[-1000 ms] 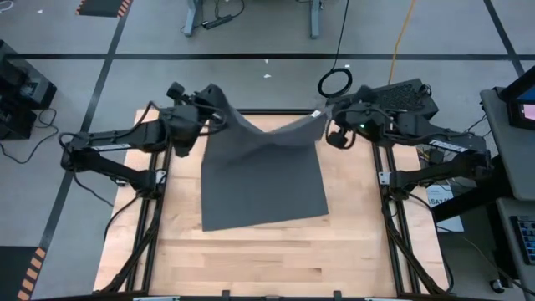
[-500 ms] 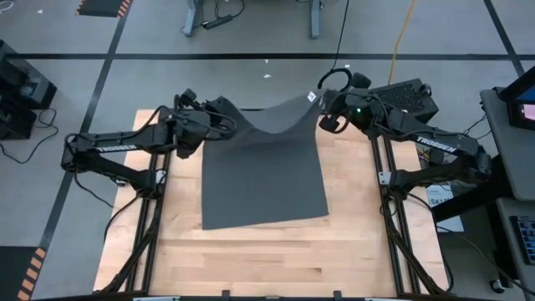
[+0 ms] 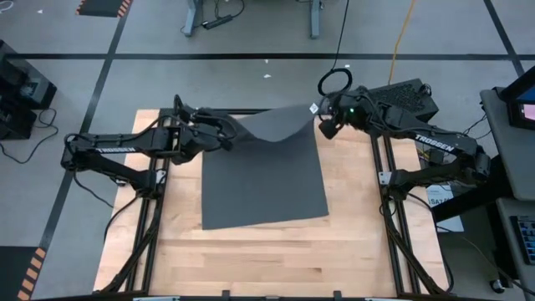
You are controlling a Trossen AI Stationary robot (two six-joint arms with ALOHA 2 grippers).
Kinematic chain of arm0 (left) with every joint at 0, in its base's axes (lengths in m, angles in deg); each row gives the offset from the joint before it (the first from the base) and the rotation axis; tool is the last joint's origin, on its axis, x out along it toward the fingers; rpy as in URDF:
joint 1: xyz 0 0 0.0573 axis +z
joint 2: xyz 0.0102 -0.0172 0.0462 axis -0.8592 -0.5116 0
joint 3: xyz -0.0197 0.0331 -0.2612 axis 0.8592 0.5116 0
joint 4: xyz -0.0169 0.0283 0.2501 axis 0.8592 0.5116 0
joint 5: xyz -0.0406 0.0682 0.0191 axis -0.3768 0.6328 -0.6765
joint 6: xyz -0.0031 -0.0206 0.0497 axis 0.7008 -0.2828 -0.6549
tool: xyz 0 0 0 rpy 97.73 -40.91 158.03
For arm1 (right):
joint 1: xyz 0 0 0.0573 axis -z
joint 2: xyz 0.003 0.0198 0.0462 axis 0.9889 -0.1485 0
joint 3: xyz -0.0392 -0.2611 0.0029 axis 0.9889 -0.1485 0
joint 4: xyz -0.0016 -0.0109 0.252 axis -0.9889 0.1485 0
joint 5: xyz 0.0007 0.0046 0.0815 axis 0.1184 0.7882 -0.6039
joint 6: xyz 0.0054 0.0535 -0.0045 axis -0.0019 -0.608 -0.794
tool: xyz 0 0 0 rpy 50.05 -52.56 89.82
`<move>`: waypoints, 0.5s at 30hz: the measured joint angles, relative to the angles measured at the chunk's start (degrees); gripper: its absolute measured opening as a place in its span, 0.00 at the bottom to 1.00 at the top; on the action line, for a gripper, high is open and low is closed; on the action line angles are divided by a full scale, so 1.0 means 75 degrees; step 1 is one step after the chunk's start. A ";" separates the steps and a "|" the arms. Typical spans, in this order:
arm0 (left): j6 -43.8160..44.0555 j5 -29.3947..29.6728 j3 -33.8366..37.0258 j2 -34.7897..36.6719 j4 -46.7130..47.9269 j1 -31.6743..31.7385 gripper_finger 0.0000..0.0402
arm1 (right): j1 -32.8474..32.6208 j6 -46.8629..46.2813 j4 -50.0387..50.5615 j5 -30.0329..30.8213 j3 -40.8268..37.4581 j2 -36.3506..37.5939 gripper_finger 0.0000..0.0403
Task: Roll towel into tight, uniform cylinder
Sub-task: Roll the towel
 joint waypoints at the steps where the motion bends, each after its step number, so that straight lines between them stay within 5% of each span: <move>1: 0.0330 -0.0196 0.0000 0.0035 0.0118 -0.0015 0.03 | 0.0000 -0.0333 0.0214 -0.0259 0.0000 0.0005 0.00; 8: 0.0243 -0.2508 -0.0109 0.0353 -0.0560 -0.0338 0.03 | -0.0002 -0.1965 0.1401 -0.3651 0.0661 0.0246 0.00; 11: 0.0037 -0.2616 -0.0299 0.0639 -0.1112 -0.0406 0.03 | -0.0038 -0.1957 0.1404 -0.5000 0.1230 0.0293 0.00; 13: -0.0163 -0.2106 -0.0386 0.0797 -0.1223 -0.0320 0.03 | -0.0043 -0.1764 0.1407 -0.5127 0.1613 0.0306 0.00; 15: -0.0430 -0.1550 -0.0388 0.0899 -0.1253 -0.0088 0.03 | 0.0046 -0.1514 0.1303 -0.4435 0.1908 0.0306 0.00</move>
